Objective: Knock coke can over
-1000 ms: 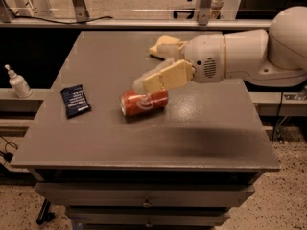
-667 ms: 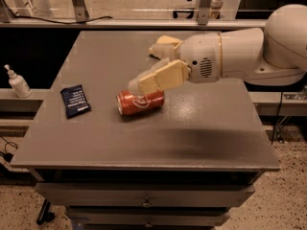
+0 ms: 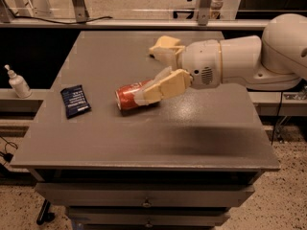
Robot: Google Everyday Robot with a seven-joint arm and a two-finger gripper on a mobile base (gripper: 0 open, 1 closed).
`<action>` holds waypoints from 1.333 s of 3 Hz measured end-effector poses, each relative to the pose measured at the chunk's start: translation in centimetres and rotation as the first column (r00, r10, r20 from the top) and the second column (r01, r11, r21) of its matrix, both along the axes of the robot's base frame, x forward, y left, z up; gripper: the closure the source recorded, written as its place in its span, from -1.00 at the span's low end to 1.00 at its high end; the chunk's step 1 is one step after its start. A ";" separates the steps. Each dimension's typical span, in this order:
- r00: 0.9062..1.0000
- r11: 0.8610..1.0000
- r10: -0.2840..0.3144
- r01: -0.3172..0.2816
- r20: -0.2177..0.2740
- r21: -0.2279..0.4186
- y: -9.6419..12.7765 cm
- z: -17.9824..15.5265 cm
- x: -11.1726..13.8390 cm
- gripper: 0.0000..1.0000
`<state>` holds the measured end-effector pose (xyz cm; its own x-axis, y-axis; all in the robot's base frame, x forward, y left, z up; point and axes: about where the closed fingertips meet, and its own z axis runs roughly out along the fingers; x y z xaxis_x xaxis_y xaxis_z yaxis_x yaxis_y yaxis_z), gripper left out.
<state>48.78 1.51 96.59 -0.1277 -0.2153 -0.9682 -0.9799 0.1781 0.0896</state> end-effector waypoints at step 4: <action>0.982 0.986 0.022 0.009 0.186 -0.165 -9.8 -3.0 5.8 -1.00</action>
Offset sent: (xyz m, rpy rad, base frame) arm 0.0704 -0.1237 -0.0342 -0.1866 -0.2217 -0.0205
